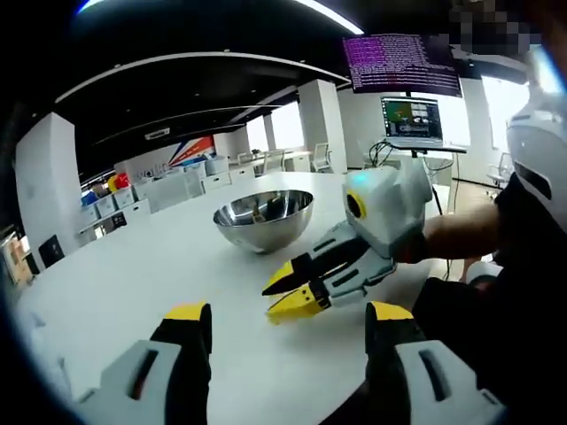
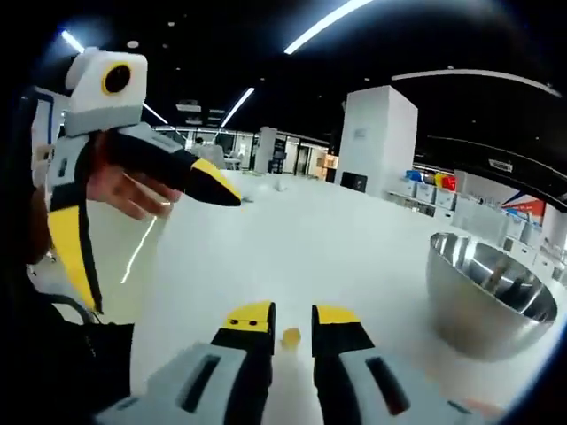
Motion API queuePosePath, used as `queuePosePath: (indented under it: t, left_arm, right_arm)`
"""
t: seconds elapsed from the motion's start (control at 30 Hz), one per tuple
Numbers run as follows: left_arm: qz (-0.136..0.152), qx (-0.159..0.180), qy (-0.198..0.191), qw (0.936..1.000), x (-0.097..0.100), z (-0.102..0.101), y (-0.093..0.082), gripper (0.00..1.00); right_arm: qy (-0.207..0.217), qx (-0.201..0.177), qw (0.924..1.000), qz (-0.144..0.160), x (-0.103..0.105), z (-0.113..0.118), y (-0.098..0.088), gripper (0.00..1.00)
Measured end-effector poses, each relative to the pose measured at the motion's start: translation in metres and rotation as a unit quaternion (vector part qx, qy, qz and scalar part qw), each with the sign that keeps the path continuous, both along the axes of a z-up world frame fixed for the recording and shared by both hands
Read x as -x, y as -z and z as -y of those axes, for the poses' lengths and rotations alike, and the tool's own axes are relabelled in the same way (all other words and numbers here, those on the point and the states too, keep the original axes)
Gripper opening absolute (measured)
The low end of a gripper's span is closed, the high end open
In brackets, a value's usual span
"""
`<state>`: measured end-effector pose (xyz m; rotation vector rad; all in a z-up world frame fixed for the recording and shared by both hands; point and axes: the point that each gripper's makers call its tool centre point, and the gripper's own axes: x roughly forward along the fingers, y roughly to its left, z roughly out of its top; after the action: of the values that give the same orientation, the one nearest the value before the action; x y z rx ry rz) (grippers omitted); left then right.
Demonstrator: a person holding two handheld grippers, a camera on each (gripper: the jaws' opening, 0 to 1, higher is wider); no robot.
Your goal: Pick up the QQ candy scattered on the table and place it into the stainless steel bowl on the table
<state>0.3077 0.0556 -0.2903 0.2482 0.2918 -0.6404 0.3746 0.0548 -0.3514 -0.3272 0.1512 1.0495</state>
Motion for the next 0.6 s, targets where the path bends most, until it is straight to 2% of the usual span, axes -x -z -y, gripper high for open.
queuePosePath:
  t: [0.2, 0.33, 0.43, 0.53, 0.57, 0.6]
  left_arm:
    - [-0.001, 0.002, 0.0, 1.0, -0.002, -0.004, 0.0, 0.71]
    - [-0.01, 0.016, -0.005, 0.9998, -0.004, -0.006, -0.008, 0.8]
    - [0.01, 0.017, -0.005, 0.9998, -0.005, -0.007, -0.019, 0.78]
    - [0.011, 0.011, -0.001, 0.9999, -0.004, -0.006, -0.023, 0.77]
    - [-0.005, 0.016, 0.005, 0.9998, -0.002, -0.004, -0.022, 0.78]
    - [-0.034, 0.023, 0.007, 0.9991, 0.002, -0.002, -0.018, 0.81]
  right_arm:
    - [0.007, 0.007, 0.9999, -0.013, -0.004, 0.002, 0.01, 0.12]
    - [0.008, 0.006, 0.9997, -0.021, -0.003, 0.003, 0.014, 0.12]
    - [0.006, 0.01, 0.9997, -0.021, -0.001, 0.001, 0.017, 0.12]
    - [0.005, 0.01, 0.9997, -0.019, -0.001, 0.0, 0.018, 0.12]
    - [0.005, 0.011, 0.9997, -0.02, -0.001, 0.0, 0.019, 0.12]
    - [0.006, 0.011, 0.9997, -0.02, -0.001, 0.0, 0.019, 0.12]
